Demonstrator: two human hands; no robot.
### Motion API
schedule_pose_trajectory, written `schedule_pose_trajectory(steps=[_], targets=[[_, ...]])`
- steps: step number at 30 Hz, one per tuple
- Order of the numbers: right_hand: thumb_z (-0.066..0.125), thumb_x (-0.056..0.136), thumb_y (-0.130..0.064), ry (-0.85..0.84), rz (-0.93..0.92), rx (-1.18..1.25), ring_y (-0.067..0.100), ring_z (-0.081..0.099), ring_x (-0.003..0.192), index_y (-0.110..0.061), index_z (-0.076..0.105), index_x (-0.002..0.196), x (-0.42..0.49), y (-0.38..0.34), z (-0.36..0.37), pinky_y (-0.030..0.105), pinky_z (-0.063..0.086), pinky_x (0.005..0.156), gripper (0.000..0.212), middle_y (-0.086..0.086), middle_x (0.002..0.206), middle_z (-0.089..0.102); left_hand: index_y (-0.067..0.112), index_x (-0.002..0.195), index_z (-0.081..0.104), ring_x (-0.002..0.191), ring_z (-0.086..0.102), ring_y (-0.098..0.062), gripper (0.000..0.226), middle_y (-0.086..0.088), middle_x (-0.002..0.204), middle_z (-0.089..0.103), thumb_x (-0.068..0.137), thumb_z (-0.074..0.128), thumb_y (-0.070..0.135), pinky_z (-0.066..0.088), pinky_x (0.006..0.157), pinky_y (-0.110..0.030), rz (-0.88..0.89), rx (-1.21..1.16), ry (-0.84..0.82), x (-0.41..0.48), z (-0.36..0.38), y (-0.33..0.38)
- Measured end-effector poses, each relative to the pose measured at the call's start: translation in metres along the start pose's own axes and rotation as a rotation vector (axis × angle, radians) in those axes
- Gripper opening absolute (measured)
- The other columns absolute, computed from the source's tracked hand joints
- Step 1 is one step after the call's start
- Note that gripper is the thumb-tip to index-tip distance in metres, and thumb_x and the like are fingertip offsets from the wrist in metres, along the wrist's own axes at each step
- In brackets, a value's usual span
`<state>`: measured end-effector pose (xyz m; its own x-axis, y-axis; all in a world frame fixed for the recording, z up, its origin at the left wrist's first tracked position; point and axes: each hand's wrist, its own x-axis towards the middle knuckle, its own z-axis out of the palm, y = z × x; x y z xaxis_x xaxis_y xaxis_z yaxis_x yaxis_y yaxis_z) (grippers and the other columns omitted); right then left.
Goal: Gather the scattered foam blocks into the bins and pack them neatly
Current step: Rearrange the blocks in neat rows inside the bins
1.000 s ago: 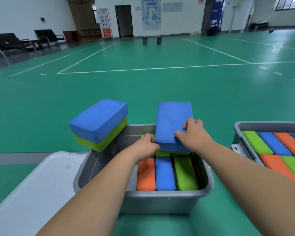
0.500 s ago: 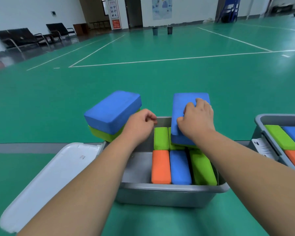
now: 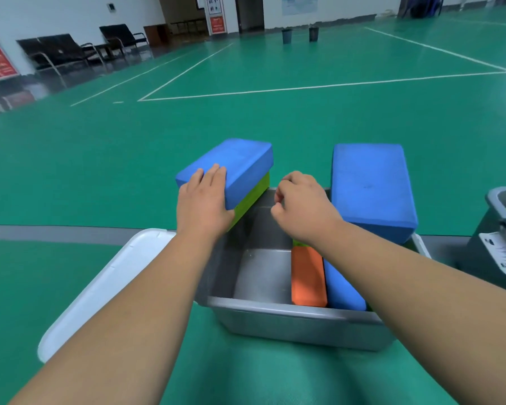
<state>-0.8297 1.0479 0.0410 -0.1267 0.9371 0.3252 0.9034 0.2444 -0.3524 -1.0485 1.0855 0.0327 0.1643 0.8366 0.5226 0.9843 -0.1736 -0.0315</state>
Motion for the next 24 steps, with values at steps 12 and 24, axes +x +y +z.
schedule_pose_trajectory(steps=[12, 24], targets=[[0.061, 0.094, -0.029, 0.290, 0.081, 0.434, 0.012, 0.066, 0.099, -0.034, 0.040, 0.137, 0.013, 0.001, -0.044, 0.033, 0.052, 0.085, 0.048, -0.008, 0.127, 0.061, 0.025, 0.133, 0.056, 0.114, 0.060, -0.022, 0.076, 0.007, 0.125, 0.065, 0.075, 0.061, 0.074, 0.046, 0.092, -0.036, -0.080, -0.471, 0.160, 0.029, -0.115, 0.069], [0.034, 0.099, -0.061, -0.132, -0.134, -0.279, 0.029, 0.060, 0.107, -0.044, 0.065, 0.121, 0.002, 0.025, -0.037, 0.043, 0.050, 0.092, 0.042, -0.005, 0.105, 0.073, 0.021, 0.093, 0.059, 0.095, 0.060, -0.030, 0.069, 0.000, 0.098, 0.064, 0.076, 0.051, 0.088, 0.043, 0.073, -0.036, -0.315, -0.409, -0.328, 0.025, -0.084, 0.071]])
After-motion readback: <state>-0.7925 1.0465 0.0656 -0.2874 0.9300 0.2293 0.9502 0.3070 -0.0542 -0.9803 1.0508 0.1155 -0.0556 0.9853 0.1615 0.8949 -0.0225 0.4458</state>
